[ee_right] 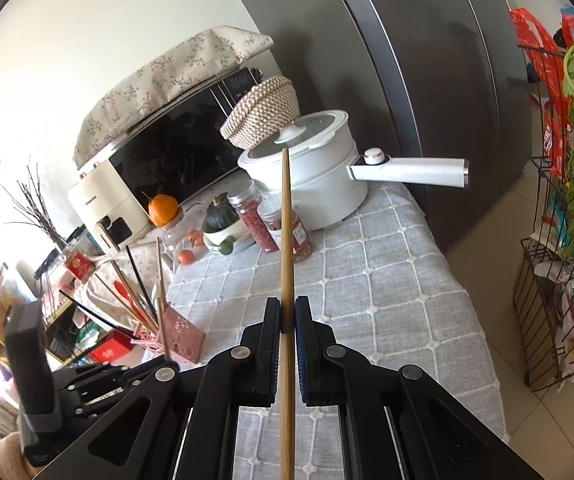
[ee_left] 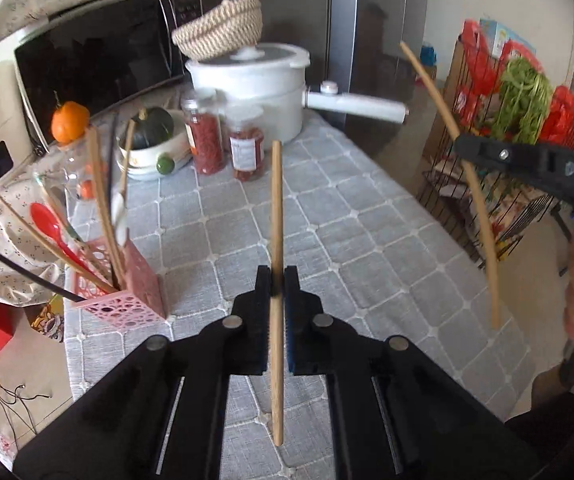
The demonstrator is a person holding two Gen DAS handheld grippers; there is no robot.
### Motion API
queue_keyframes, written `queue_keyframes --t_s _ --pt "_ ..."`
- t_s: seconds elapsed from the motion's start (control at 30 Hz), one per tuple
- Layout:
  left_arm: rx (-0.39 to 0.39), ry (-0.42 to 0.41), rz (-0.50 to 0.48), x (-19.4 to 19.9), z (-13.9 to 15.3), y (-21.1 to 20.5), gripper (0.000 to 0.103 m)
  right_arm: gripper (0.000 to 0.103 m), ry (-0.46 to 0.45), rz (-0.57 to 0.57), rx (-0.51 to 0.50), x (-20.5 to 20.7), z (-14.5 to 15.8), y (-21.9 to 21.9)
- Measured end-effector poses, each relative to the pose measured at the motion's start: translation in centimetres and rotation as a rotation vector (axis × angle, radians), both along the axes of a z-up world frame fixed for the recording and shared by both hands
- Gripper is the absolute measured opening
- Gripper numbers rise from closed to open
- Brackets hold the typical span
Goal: Organize utensils
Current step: 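Drop the wooden chopstick into the pink basket with the left tool while the right tool carries its chopstick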
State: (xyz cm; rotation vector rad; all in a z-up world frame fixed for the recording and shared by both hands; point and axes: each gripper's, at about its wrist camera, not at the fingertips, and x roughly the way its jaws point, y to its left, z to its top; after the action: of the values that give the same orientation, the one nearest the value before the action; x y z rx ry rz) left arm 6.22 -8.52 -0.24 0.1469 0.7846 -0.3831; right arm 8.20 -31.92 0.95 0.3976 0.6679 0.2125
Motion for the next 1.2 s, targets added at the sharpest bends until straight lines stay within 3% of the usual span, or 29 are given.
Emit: queue_keyframes --t_s 0.27,0.4,0.53,0.87,0.97,1.2 --pt "-0.165 -0.278 0.151 -1.9 6.7 6.6 0.007 0.007 -0.117 0.013 0.038 -1.1 2.3 3.4" --pt "-0.224 -0.465 0.301 -1.8 6.9 10.2 0.007 0.007 -0.134 0.027 0.016 -0.6 2.4 5.5" --pt "-0.252 -0.559 0.4 0.2 5.0 12.4 0.007 0.007 -0.114 0.053 0.014 0.7 1.6 7.5" --pt "-0.158 -0.655 0.464 3.5 1.6 12.8 0.007 0.007 -0.105 0.1 0.009 3.1 0.1 11.1" --pt "-0.129 -0.65 0.465 4.2 0.5 12.7 0.007 0.007 -0.112 0.106 -0.001 3.4 -0.1 11.8" --pt "-0.169 -0.549 0.501 6.1 -1.0 13.9 0.008 0.007 -0.122 0.091 -0.04 3.5 0.3 12.5"
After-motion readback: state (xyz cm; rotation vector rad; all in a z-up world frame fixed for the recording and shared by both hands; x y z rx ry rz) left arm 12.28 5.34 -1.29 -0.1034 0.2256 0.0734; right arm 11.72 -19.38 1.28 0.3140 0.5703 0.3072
